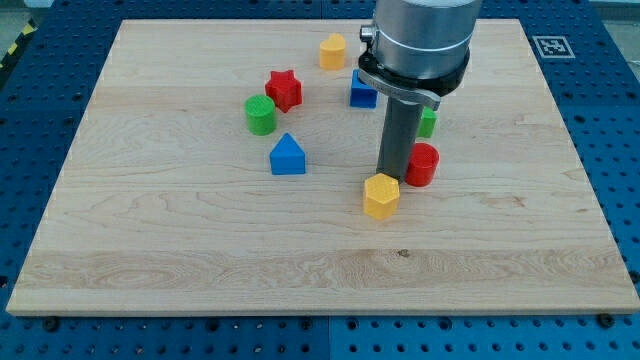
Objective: Push the red circle slightly towards the right of the board
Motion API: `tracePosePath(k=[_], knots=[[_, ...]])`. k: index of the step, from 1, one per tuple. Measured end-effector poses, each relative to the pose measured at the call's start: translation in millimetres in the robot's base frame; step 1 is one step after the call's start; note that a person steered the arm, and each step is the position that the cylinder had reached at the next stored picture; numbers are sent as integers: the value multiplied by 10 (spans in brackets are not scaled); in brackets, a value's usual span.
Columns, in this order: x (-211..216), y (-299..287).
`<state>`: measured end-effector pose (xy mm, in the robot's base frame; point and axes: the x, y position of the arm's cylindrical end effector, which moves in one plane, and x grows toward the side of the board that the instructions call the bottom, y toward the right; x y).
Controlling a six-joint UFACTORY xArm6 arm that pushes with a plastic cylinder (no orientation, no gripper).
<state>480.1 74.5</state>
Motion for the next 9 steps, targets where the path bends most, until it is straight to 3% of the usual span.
tracePosePath(k=[4, 7, 9], knots=[[174, 18], [732, 545], [732, 15]])
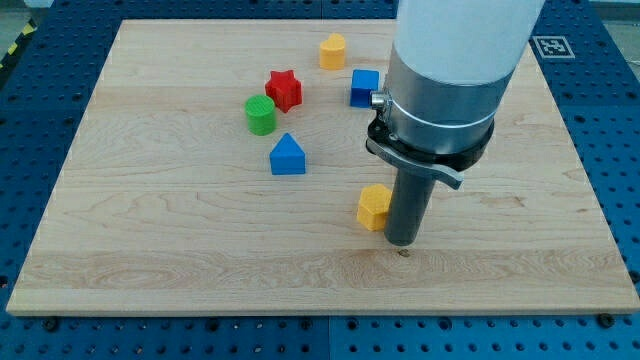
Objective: Push the red circle slightly towards the right of the board
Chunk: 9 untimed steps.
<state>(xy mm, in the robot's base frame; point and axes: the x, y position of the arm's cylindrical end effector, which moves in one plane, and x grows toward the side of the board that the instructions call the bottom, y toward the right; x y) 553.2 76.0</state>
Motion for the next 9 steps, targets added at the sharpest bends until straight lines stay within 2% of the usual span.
tracePosePath(k=[5, 7, 9], knots=[[-4, -174], [-21, -68], [-300, 241]])
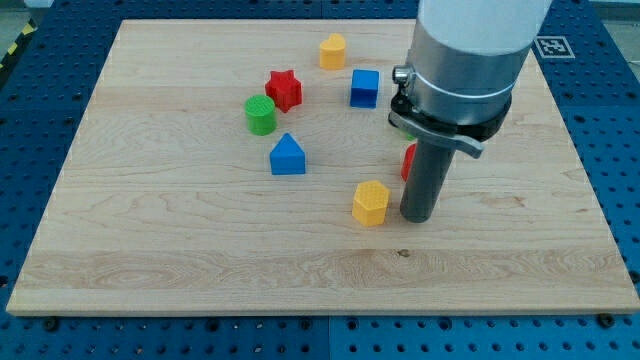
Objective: Push the red circle slightly towards the right of the board
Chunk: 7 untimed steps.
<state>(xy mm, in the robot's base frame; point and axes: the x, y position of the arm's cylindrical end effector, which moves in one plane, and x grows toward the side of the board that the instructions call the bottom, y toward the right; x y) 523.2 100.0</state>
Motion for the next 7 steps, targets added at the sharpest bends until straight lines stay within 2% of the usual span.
tracePosePath(k=[5, 7], knots=[[-64, -333], [-284, -363]])
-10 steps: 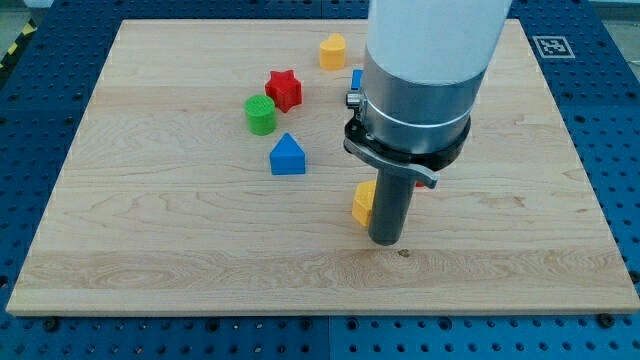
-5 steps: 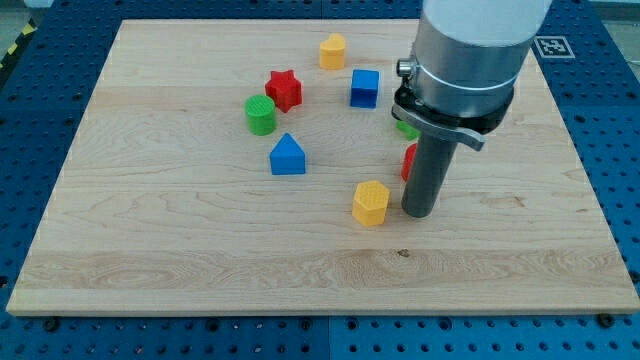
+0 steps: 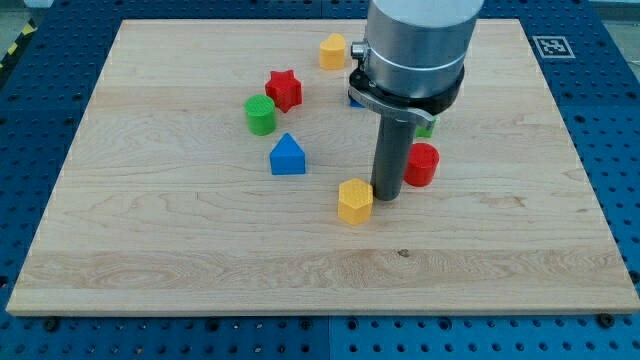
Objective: Push the red circle slightly towards the right of the board
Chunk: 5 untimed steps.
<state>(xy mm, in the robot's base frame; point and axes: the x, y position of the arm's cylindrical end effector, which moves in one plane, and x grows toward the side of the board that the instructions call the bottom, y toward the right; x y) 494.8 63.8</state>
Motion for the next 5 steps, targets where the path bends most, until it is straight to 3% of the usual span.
tracePosePath(k=[4, 5], knots=[[-267, -26], [-370, 277]])
